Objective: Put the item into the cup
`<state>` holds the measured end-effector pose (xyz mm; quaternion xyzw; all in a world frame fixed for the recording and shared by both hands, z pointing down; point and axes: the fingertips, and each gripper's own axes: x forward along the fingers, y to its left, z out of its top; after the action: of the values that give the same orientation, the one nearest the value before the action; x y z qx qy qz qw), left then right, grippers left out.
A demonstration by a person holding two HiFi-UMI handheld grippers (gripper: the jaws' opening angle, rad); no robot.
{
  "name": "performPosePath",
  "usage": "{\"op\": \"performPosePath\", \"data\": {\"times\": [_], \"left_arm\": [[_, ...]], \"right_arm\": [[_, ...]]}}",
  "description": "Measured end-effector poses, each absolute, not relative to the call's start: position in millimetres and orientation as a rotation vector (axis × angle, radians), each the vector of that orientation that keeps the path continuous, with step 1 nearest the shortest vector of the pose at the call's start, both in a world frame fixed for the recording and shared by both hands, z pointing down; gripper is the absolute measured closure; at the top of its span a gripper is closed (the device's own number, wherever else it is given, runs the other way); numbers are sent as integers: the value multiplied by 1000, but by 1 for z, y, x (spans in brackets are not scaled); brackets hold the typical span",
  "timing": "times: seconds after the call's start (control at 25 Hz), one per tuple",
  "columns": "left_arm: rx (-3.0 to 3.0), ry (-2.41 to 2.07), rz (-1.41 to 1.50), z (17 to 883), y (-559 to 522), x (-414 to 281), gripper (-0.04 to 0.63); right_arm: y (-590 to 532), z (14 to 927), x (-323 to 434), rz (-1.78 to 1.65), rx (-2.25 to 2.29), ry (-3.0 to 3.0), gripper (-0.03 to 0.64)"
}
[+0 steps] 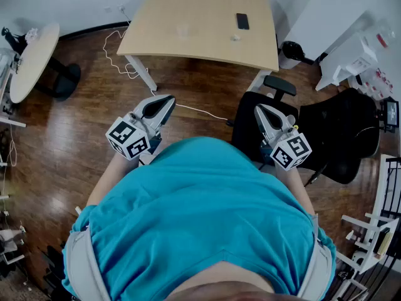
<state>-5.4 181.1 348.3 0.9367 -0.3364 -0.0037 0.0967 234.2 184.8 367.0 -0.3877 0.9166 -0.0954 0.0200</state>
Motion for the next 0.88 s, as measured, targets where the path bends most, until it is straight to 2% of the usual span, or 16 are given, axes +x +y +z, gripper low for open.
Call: {"op": "performPosePath", "data": {"times": [0.48,0.64,0.88], "left_arm": [[2766,-1006,1,351,175,43,591],[2743,-1024,-15,350,161,25,591],[2740,-1004,-93,347,99,-42,591]], "right_arm": [[169,372,273,-255,-1130,2894,614],[149,373,257,-265,-1125,2910,614],[88,363,200,-215,-1161,2924,614]]}}
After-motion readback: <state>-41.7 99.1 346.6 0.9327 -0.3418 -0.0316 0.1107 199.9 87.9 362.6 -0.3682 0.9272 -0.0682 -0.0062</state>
